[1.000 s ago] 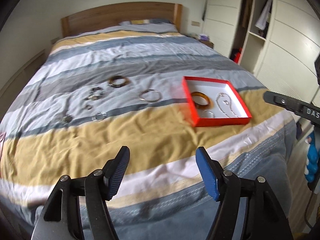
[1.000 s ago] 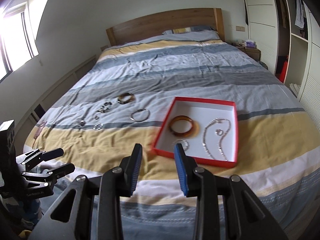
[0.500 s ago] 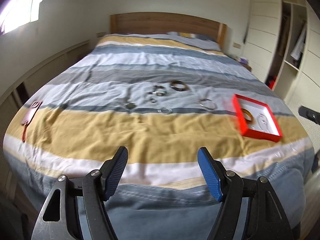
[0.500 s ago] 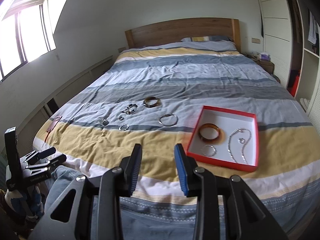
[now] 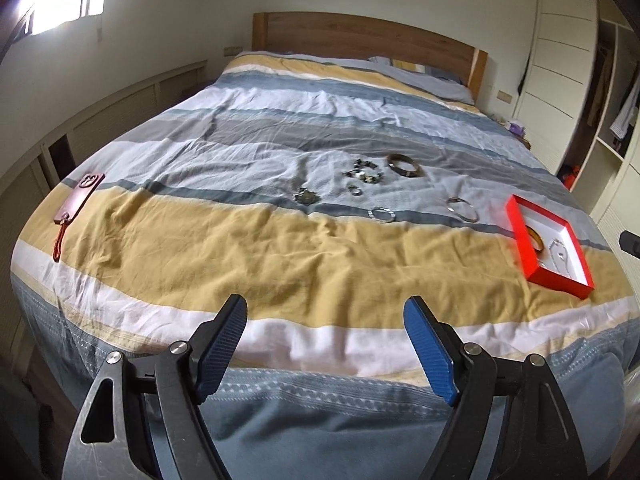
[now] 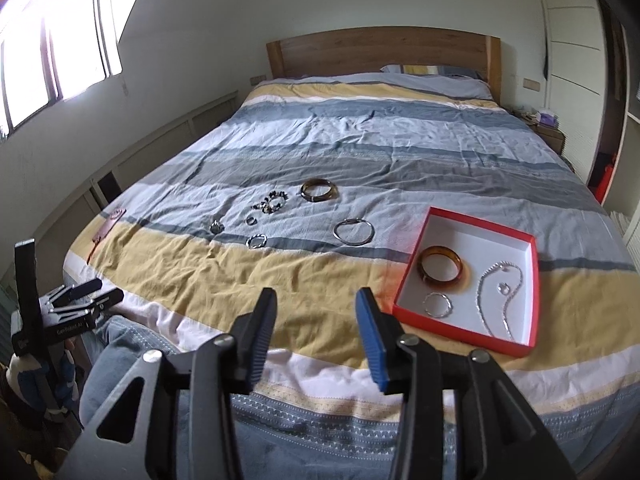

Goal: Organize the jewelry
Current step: 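Withdraw both tools from the box toward the beaded bracelet area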

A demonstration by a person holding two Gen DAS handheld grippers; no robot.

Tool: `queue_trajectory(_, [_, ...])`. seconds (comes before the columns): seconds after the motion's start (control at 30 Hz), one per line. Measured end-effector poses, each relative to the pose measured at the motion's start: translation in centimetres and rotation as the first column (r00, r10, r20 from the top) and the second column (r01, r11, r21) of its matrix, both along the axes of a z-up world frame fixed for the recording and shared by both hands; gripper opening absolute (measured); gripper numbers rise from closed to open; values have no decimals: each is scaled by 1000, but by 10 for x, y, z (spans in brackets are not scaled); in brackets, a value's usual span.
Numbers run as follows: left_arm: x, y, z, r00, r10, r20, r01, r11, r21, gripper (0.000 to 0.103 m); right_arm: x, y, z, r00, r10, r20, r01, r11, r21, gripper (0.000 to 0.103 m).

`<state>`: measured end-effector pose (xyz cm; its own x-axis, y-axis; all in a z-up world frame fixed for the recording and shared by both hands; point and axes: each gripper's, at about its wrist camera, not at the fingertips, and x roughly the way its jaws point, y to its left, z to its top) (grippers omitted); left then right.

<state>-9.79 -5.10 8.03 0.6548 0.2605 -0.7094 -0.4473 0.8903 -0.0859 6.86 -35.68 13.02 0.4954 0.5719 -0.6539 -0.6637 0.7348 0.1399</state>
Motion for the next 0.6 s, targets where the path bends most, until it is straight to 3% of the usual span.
queue_trajectory(0.6, [64,75,-31,997,17,-70,-19,999,-29,78,65,101,-45,984,161,-81,-170,978,-118,41])
